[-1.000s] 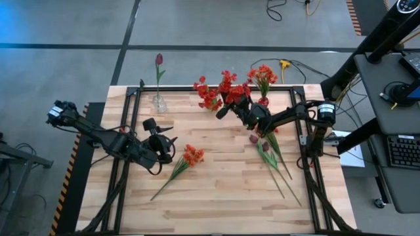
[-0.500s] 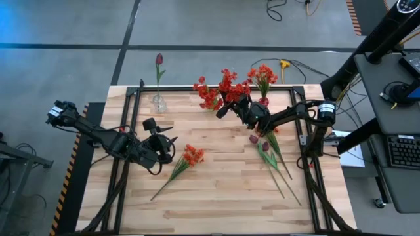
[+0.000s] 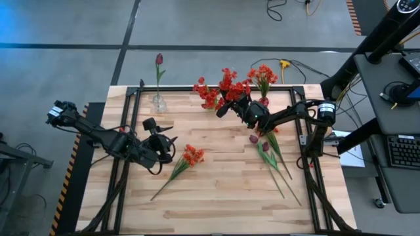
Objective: Sort flowers into vase by color
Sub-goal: Put the red flower into the green vase
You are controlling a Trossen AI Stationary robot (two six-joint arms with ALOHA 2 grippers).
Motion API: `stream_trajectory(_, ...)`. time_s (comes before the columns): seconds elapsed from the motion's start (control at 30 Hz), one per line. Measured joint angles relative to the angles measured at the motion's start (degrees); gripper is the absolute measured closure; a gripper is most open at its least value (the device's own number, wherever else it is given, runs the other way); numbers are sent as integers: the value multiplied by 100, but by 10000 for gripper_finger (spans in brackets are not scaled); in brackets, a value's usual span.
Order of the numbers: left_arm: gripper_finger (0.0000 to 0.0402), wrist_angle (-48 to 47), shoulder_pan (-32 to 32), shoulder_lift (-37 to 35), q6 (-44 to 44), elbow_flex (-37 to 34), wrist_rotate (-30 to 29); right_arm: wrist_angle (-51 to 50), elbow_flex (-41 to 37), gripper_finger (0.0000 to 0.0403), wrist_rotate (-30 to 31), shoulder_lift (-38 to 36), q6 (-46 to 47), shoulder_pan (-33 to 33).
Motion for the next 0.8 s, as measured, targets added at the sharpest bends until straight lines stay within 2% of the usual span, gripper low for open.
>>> stream_trajectory(0.8,212,0,7,2,24,0,-2,-69,0,381,-4,0,125,-51)
